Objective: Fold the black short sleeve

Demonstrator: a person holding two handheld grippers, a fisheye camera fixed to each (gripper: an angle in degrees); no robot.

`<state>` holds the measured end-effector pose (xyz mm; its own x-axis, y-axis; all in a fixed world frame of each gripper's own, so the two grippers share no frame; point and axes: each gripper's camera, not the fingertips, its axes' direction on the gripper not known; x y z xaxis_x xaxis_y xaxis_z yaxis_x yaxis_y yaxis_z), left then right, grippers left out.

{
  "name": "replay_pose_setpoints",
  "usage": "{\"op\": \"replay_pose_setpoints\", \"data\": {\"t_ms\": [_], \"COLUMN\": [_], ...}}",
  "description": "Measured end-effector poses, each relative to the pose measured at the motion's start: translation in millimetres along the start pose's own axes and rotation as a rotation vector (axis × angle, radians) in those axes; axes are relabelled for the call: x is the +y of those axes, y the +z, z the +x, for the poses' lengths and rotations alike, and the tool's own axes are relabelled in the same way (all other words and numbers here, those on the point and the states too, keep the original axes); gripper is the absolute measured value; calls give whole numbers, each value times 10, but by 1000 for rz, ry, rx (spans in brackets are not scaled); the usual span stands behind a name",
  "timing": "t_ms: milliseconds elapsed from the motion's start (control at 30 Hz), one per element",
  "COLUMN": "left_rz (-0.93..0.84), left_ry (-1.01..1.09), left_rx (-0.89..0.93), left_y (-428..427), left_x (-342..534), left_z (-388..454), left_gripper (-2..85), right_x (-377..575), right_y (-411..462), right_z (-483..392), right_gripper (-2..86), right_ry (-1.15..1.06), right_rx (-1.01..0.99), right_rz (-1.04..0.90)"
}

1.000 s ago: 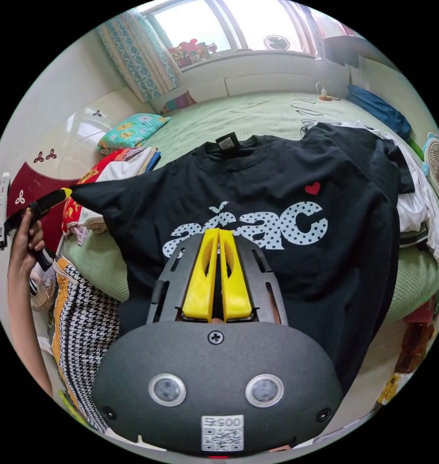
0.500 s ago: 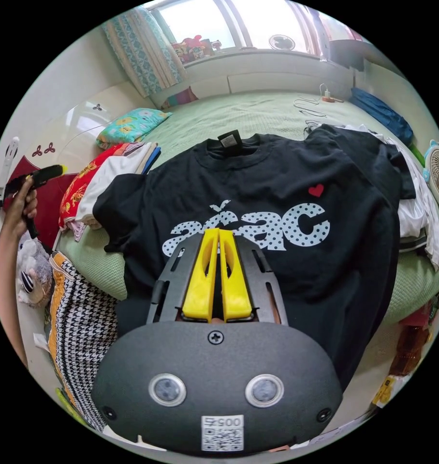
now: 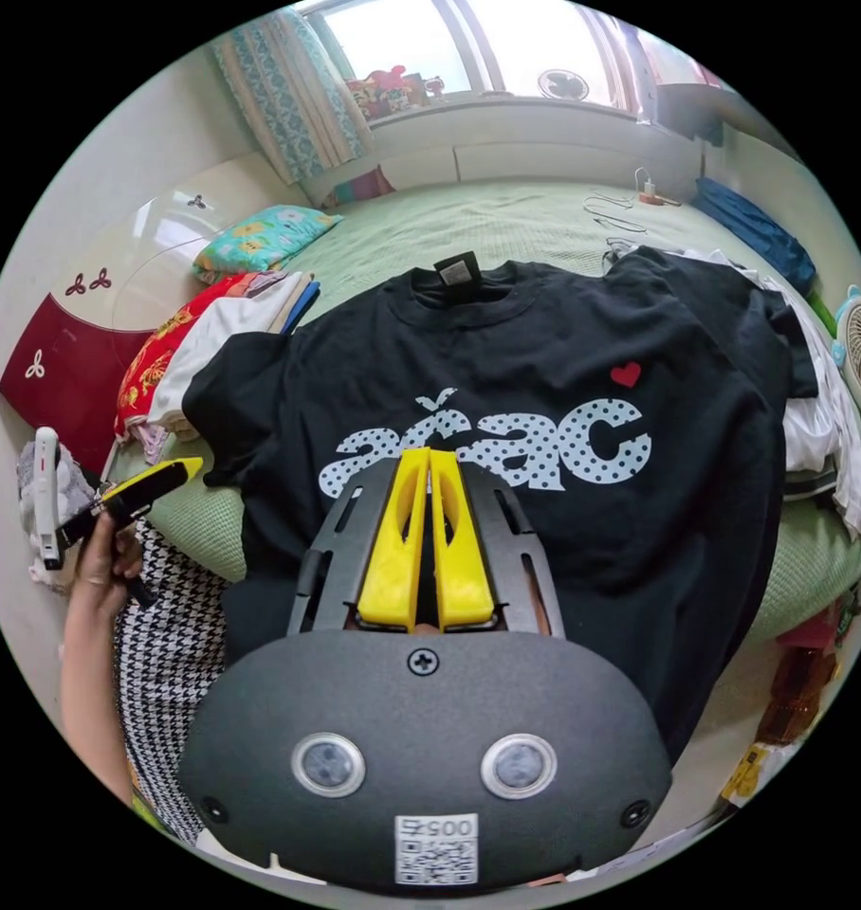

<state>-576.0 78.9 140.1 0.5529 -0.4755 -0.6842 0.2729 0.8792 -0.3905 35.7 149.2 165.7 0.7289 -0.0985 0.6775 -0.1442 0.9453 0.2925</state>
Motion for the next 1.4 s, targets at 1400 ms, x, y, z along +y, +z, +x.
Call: {"op": "replay_pose_setpoints", "data": {"t_ms": [1400], "left_rz": [116], "left_ry": [251], "left_rx": [200], "left_y": [932], "left_x": [529], "left_z": [1873], "left_gripper": [49], "right_x": [322], "right_y": [-1352], "right_z": [518], "right_gripper": [-10], "right_ry": [-106], "right_rx": [-17], "right_rz": [265]}}
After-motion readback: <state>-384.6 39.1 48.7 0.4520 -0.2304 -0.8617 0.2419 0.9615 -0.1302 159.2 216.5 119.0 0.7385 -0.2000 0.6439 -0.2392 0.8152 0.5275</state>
